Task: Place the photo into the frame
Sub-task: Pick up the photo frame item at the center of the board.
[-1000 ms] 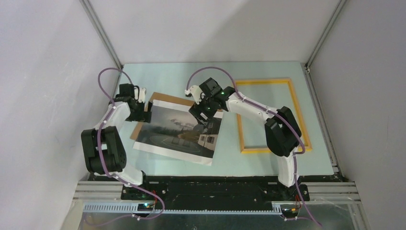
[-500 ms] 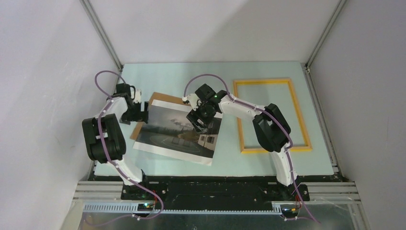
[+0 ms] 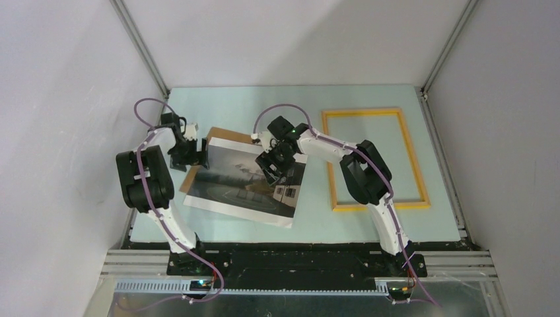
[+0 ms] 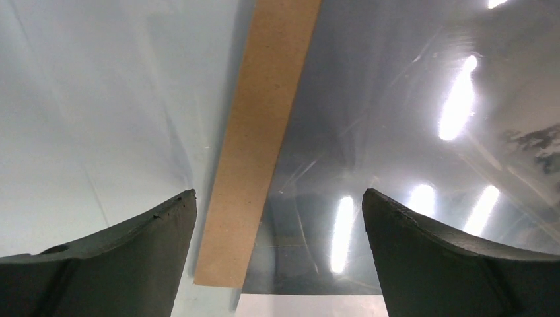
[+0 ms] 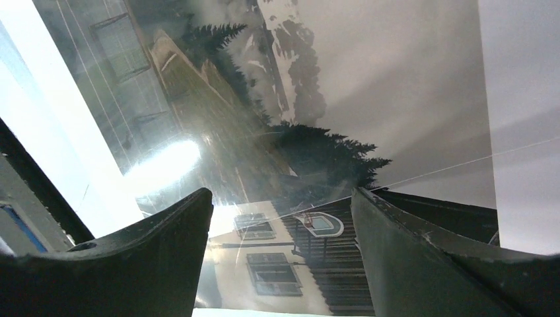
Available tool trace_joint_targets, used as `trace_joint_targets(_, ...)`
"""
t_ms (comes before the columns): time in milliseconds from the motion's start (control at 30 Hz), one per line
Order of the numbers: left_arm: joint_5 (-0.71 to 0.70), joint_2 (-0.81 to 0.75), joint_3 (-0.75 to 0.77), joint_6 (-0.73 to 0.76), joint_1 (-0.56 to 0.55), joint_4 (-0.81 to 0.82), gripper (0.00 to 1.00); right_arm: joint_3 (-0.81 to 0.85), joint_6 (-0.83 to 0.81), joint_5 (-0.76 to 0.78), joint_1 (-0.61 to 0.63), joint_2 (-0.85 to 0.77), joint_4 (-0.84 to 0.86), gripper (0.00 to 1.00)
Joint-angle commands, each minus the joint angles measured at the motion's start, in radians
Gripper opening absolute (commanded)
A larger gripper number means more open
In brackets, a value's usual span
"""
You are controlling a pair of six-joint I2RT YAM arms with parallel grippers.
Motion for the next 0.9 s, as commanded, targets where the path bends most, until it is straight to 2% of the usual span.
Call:
trace_joint_targets(0, 0.112, 0.011, 0.041, 0.024, 0.007, -0.039, 0.98, 0.058, 0.050, -0.049, -0.015, 0.078, -0.035, 0.81)
trace_joint_targets(267, 0.149, 0.005, 0.072, 0.017, 0.014, -0.064, 0.98, 0.064, 0.086, -0.073, -0.031, 0.125, -0.050, 0.79)
trace_joint_targets(400, 0.071, -0.033, 0.089, -0.008, 0.050, -0.062, 0.98, 0.052, 0.086, -0.050, -0.034, 0.114, -0.045, 0.78)
trace_joint_targets(467, -0.014, -0.057, 0.090, -0.019, 0.073, -0.064, 0.98, 0.042, 0.082, -0.037, -0.036, 0.099, -0.038, 0.78)
trace_joint_targets(600, -0.109, -0.122, 0.050, -0.001, 0.114, -0.064, 0.98, 0.013, 0.075, -0.016, -0.044, 0.048, -0.011, 0.79)
trace_joint_targets(867, -0.156, -0.227, -0.081, 0.070, 0.208, -0.062, 0.98, -0.001, 0.025, 0.038, -0.037, -0.041, 0.007, 0.83)
